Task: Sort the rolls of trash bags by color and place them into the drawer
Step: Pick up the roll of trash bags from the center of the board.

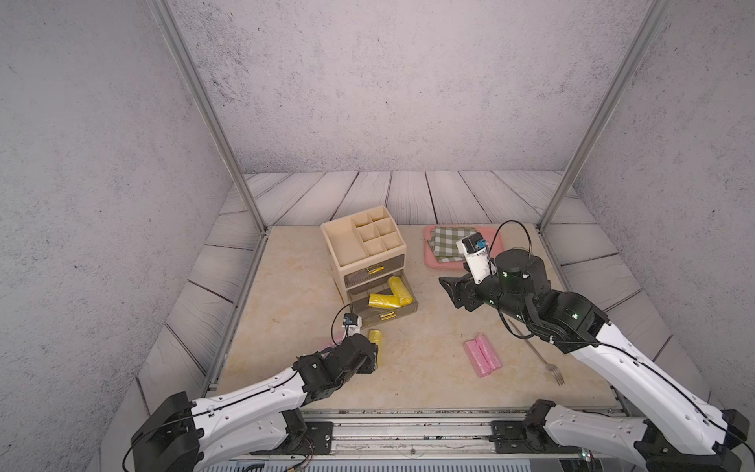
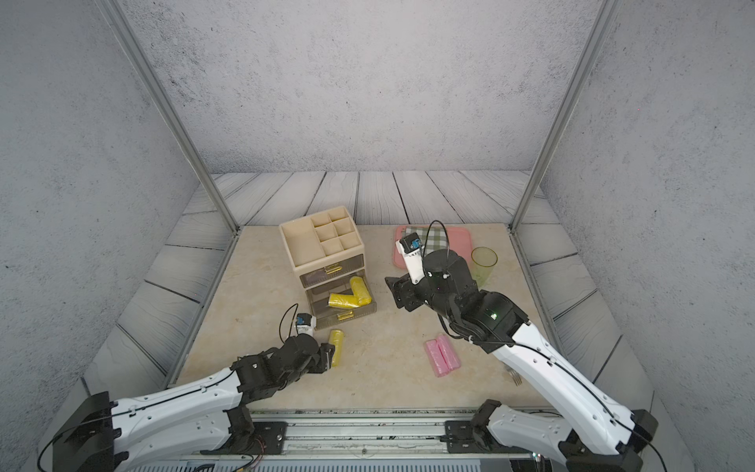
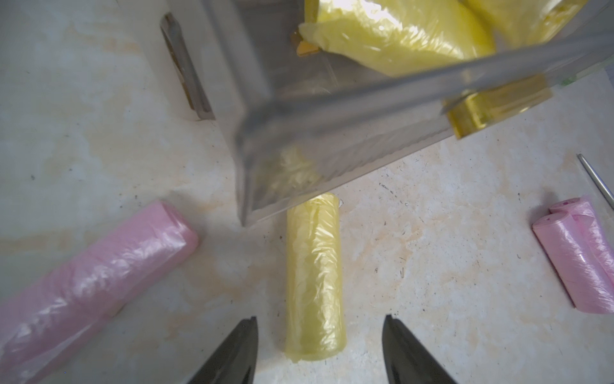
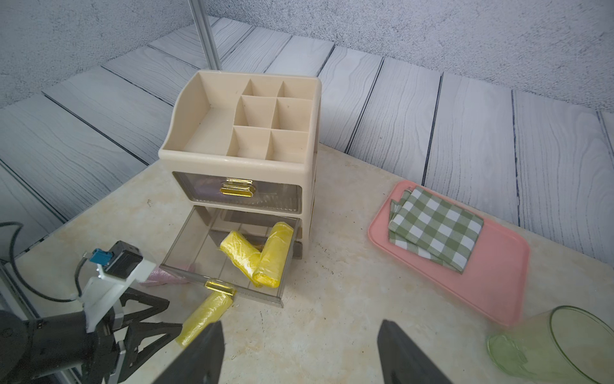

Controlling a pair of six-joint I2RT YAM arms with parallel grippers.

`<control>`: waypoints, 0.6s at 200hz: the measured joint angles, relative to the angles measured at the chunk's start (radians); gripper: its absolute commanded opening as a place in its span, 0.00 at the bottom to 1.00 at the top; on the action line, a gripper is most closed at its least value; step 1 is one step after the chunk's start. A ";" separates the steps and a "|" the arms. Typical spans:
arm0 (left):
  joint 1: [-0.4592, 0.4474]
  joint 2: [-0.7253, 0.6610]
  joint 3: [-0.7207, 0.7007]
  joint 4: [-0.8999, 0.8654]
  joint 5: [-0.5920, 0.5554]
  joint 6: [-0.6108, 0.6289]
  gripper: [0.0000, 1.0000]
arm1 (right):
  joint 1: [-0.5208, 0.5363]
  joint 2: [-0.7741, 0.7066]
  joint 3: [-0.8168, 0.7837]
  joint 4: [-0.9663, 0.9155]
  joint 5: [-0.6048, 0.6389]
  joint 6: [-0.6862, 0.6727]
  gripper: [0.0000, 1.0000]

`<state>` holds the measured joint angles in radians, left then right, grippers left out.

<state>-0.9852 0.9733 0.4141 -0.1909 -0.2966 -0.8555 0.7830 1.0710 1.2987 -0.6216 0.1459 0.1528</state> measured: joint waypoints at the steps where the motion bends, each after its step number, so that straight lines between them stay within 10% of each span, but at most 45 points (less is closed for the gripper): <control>1: 0.000 0.000 -0.001 0.001 -0.002 0.000 0.63 | 0.000 0.000 -0.001 0.000 -0.001 0.001 0.77; 120: -0.060 0.042 -0.092 0.074 -0.040 -0.095 0.59 | 0.000 -0.015 -0.039 -0.004 -0.051 0.047 0.78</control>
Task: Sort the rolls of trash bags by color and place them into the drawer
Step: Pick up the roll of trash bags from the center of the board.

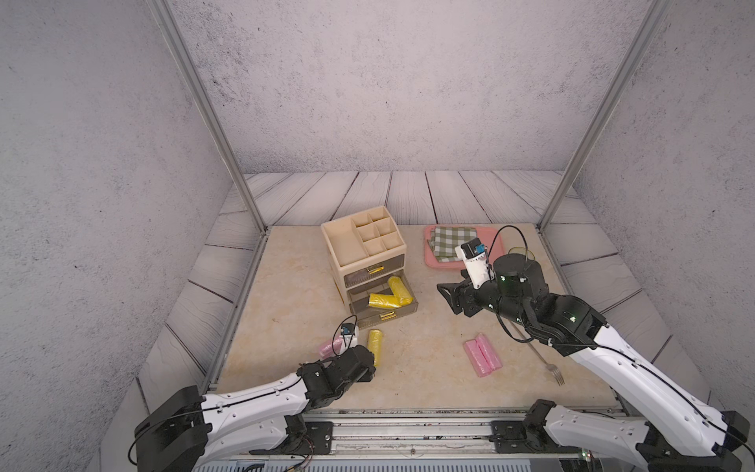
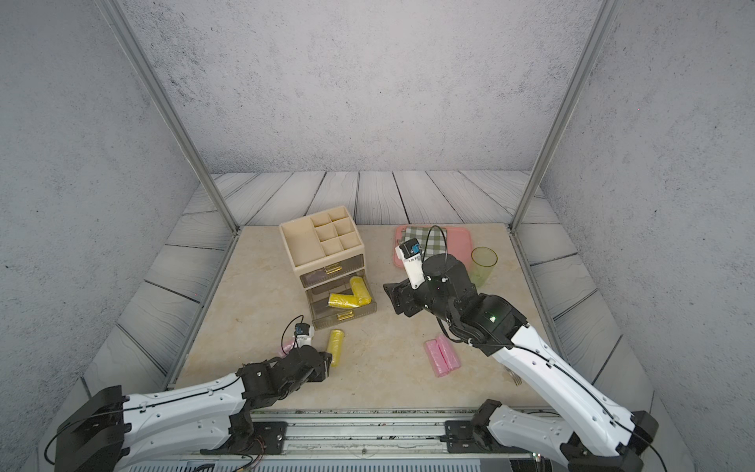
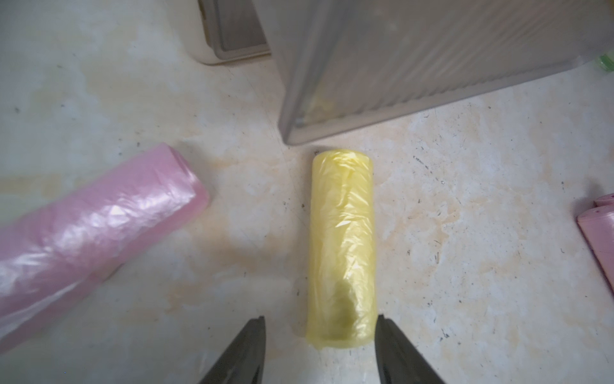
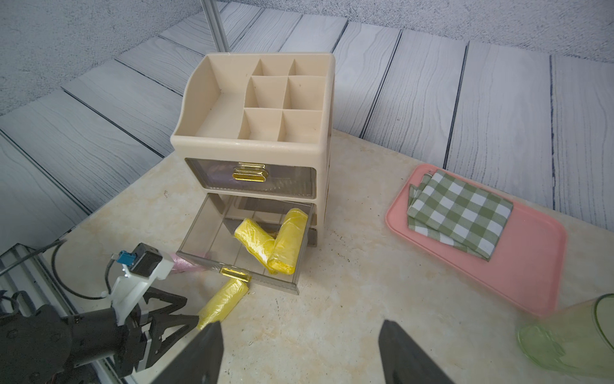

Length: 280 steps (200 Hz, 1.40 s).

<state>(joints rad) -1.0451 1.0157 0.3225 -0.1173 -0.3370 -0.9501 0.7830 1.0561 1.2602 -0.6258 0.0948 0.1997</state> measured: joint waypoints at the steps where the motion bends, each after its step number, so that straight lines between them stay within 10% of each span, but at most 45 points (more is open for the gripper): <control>1: -0.001 0.004 0.000 0.002 0.000 -0.001 0.59 | 0.000 0.000 0.000 0.000 0.000 0.000 0.78; 169: -0.035 0.229 0.048 0.126 -0.025 -0.045 0.57 | 0.000 -0.108 -0.064 -0.044 -0.053 0.085 0.77; 280: -0.045 0.071 0.063 0.020 0.014 -0.079 0.18 | 0.000 -0.106 -0.092 -0.060 -0.066 0.153 0.77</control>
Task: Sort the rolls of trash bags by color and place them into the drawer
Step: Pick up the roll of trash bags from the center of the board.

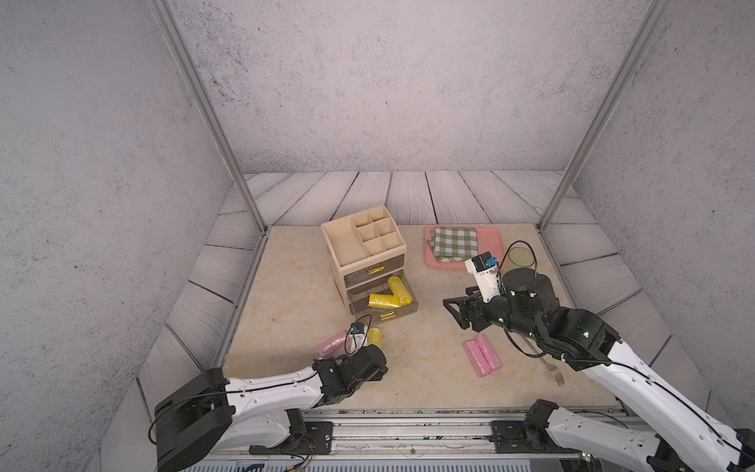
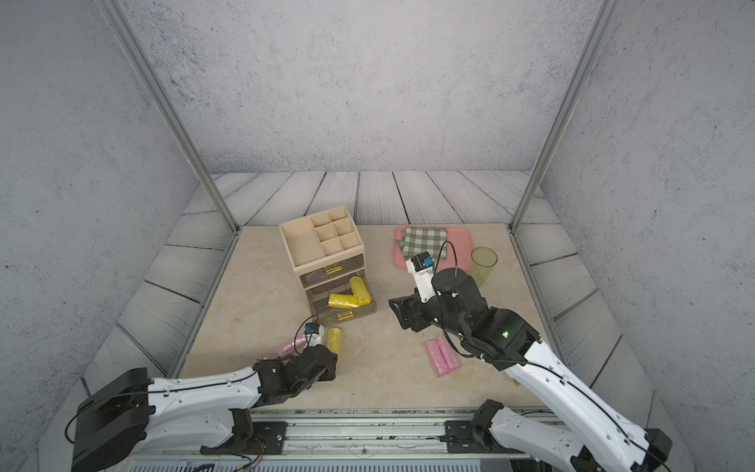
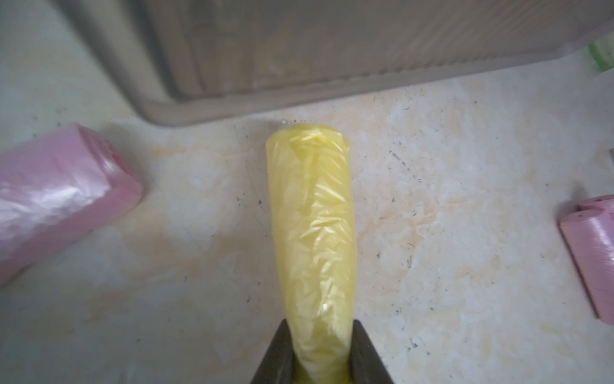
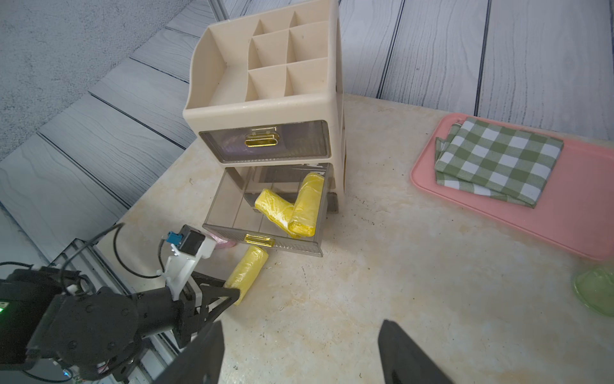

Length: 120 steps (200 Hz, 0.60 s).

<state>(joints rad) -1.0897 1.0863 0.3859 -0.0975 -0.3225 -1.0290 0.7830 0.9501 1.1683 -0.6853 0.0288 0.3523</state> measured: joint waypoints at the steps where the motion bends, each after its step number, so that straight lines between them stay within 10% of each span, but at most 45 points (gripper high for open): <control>1: 0.000 -0.004 0.000 -0.002 0.001 0.000 0.18 | 0.000 0.000 0.000 0.000 0.000 0.002 0.77; 120: -0.001 -0.336 -0.017 -0.244 0.424 0.163 0.20 | 0.000 0.087 -0.045 0.091 -0.126 0.127 0.83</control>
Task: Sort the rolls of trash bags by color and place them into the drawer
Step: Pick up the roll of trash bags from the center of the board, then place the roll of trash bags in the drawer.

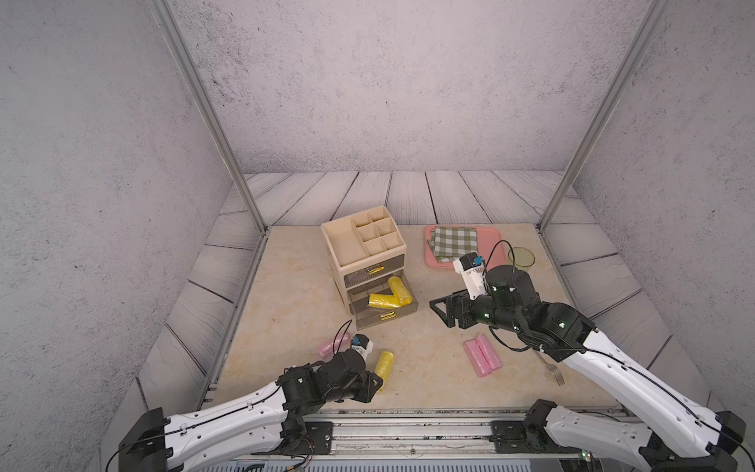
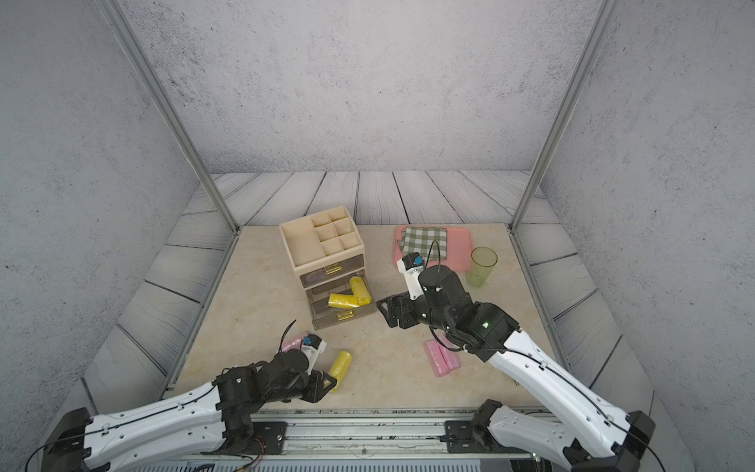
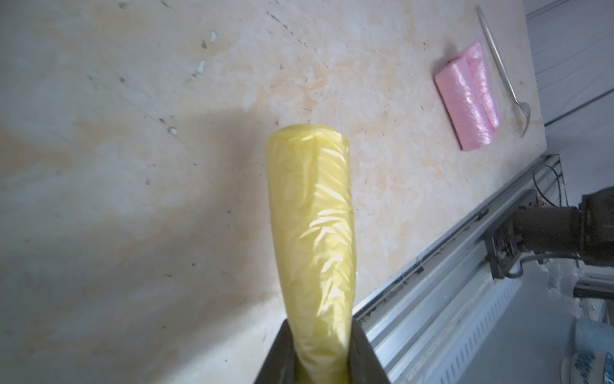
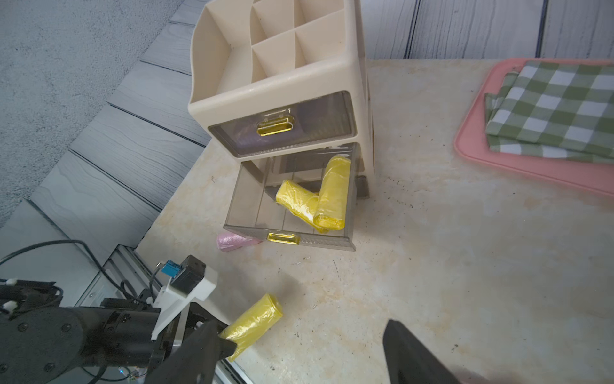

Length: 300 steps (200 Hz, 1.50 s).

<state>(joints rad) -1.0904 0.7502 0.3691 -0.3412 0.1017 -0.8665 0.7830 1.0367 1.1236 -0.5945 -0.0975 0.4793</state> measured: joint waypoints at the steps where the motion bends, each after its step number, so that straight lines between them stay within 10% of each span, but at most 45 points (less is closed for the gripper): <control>1: 0.000 -0.002 0.002 -0.001 0.002 0.002 0.20 | 0.000 0.001 -0.001 0.001 -0.001 0.001 0.84; 104: 0.069 0.157 0.425 0.136 -0.037 0.201 0.21 | 0.000 0.077 -0.150 0.367 -0.277 0.319 0.92; 212: 0.192 0.204 0.491 0.189 0.065 0.233 0.22 | -0.003 0.179 -0.027 0.407 -0.336 0.373 0.44; 249: 0.211 0.184 0.491 0.170 0.069 0.238 0.77 | -0.004 0.234 0.016 0.409 -0.354 0.381 0.24; 300: 0.252 0.115 0.528 0.042 -0.072 0.230 0.84 | -0.006 0.335 0.135 0.386 -0.319 0.371 0.19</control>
<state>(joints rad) -0.8383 0.8654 0.8974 -0.2996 0.0299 -0.6365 0.7773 1.3712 1.2583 -0.2081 -0.4160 0.8505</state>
